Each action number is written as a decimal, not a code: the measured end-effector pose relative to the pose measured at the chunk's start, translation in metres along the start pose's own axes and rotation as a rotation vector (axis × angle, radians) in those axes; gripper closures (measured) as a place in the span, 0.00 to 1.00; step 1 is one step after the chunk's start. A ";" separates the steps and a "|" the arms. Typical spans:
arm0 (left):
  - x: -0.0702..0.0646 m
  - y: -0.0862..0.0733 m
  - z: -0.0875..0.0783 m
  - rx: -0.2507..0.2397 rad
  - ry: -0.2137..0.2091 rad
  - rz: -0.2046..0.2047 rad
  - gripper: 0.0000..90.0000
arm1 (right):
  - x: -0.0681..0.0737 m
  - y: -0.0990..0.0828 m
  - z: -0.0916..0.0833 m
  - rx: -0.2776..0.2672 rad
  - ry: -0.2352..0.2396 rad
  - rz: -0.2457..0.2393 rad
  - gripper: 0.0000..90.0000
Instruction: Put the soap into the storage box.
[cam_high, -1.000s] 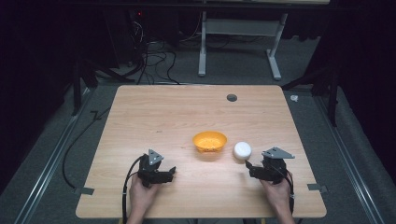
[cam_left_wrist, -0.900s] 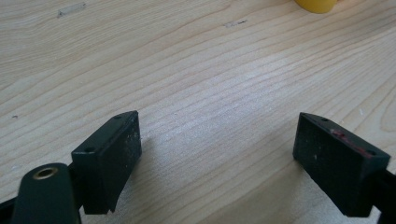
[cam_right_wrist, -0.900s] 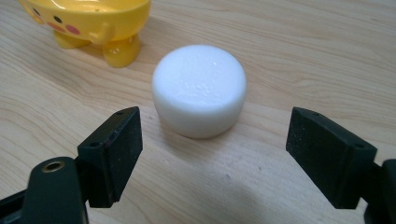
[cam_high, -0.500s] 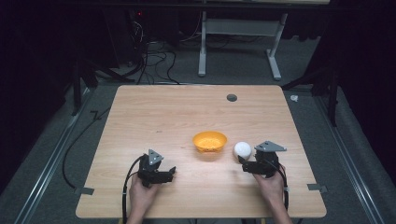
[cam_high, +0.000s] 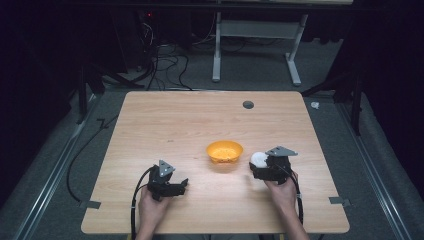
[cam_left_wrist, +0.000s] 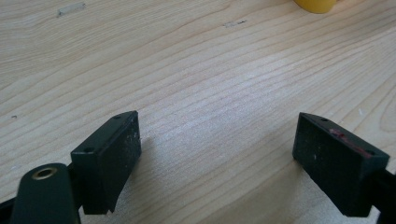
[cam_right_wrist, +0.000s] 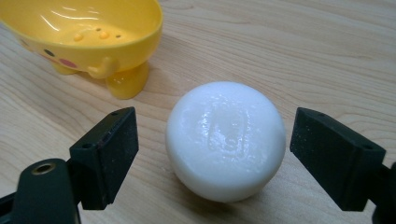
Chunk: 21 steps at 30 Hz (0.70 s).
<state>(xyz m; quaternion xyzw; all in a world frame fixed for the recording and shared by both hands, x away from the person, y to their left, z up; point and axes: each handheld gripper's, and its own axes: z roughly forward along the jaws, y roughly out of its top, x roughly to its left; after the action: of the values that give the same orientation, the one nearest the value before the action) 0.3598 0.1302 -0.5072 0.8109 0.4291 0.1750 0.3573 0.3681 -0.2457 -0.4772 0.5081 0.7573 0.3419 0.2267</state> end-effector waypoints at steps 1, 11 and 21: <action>0.000 0.000 0.000 0.000 0.000 0.000 0.17 | -0.001 0.000 0.002 0.004 -0.003 -0.002 0.18; 0.000 0.000 0.000 0.001 -0.001 0.000 0.17 | -0.002 0.000 0.015 0.037 0.000 0.010 0.18; 0.000 0.000 0.000 0.001 -0.001 0.000 0.17 | -0.004 -0.003 0.024 0.081 0.002 0.014 0.22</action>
<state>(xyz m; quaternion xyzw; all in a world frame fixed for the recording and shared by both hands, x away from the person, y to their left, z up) 0.3598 0.1303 -0.5072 0.8113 0.4290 0.1741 0.3571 0.3849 -0.2432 -0.4953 0.5219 0.7671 0.3131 0.2029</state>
